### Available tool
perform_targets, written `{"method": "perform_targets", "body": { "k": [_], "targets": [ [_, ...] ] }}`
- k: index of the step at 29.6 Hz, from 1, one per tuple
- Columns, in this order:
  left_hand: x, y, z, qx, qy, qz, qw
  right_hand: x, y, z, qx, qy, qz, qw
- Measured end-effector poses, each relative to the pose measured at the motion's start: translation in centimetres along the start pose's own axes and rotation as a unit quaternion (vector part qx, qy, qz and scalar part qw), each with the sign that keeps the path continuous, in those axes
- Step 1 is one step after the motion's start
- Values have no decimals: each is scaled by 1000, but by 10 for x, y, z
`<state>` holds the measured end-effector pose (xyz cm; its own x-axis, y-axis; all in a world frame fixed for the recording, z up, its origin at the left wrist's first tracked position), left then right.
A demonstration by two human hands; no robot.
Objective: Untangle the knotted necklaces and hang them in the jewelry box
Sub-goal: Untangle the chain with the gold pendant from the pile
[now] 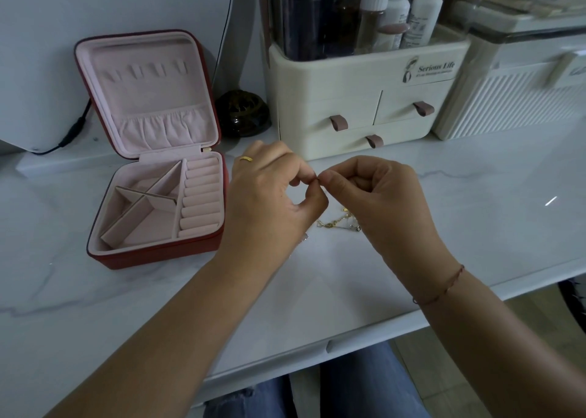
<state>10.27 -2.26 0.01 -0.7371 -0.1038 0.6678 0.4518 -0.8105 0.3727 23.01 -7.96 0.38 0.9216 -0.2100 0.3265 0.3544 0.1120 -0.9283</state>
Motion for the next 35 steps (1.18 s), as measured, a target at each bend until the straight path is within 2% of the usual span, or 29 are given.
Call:
{"method": "perform_targets", "body": {
  "k": [11,14,17,19,21,23,25,27,30,32,35],
  "targets": [
    [3,0,0,27,-16,-14,999,17,1,6,-13,-42,-56,997],
    [5,-2,1,77,-36,-102,991,28,1,10,-5,-19,-77,997],
    [6,-2,3,153,-41,-202,967,38,1,13,3,-9,-74,997],
    [6,-5,5,212,-49,-271,938,42,1,13,7,-9,-75,997],
    [6,-8,7,259,-54,-372,890,48,2,14,5,-2,-79,997],
    [6,-13,11,292,-56,-493,818,56,5,14,-5,11,-70,997],
    [7,-15,12,317,-64,-607,726,66,9,13,-14,21,-63,998],
    [8,-15,13,323,-75,-664,670,73,12,10,-24,21,-61,998],
    [9,-16,14,332,-60,-710,619,81,17,5,-45,2,-41,998],
    [9,-17,15,335,-47,-724,601,86,22,1,-61,-7,-35,998],
    [10,-20,16,333,-34,-734,591,94,32,-3,-79,-6,-6,997]
  ]
}}
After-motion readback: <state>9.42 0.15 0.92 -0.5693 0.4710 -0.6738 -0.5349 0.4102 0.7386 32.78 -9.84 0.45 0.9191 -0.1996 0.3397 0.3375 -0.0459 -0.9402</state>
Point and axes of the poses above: each hand's wrist, its own z-axis towards the middle knuckle, its own x-axis out of the back of the hand, y = z × x, the point moved 1 cm from there along z, towards the middle knuckle, and after that the axes turned 14 degrees about -y, right-handed, at the moved point
